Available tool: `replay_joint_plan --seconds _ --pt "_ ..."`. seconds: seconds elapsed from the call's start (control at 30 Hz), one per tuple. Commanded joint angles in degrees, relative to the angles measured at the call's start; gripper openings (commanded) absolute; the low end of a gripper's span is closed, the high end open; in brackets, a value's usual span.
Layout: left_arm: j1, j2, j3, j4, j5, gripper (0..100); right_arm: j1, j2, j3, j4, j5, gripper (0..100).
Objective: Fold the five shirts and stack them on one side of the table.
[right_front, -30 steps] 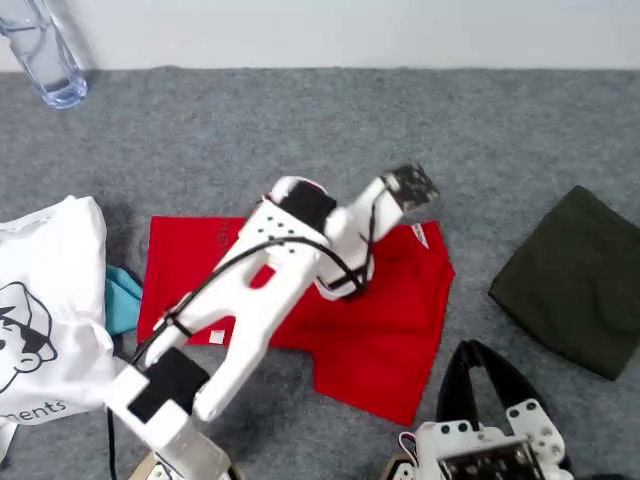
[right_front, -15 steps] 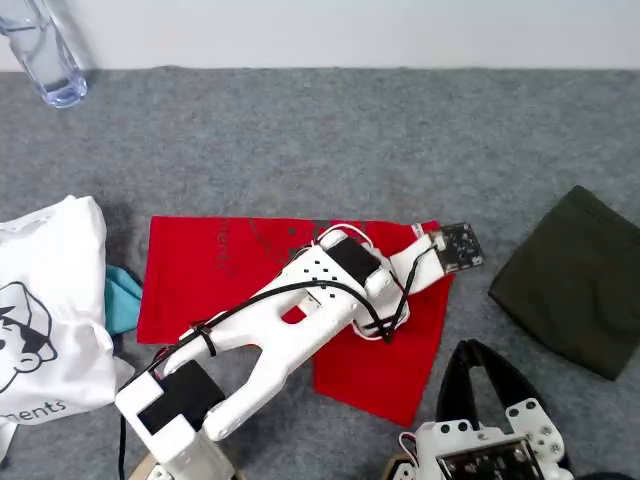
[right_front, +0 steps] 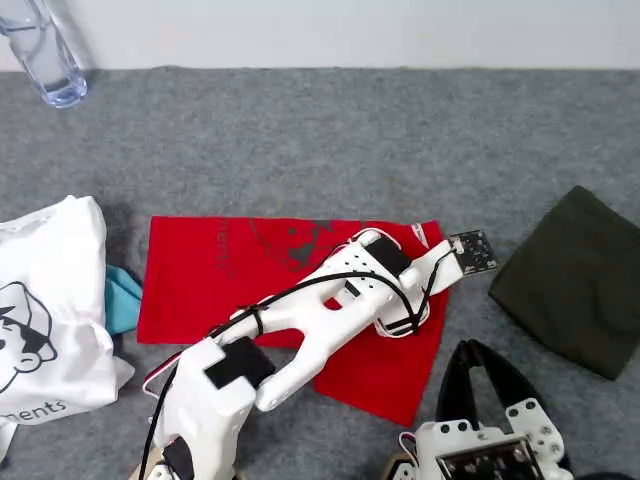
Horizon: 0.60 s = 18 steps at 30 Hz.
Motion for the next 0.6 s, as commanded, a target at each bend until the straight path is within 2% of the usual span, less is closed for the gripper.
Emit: replay_joint_plan --seconds 0.0,0.1,0.3,0.57 --pt "0.44 1.14 -3.30 0.35 0.44 8 -4.35 -2.95 -0.44 2.07 0.62 1.1" --pt "1.05 2.64 -4.53 0.70 0.44 1 -4.35 -2.95 -0.44 2.07 0.62 1.0" --pt "3.16 0.26 -4.62 1.32 0.70 1 -4.35 -3.03 -0.44 2.07 0.62 0.9" --pt "4.04 -7.65 -4.26 1.58 8.62 1 -4.35 -3.03 -0.44 2.07 0.62 0.9"
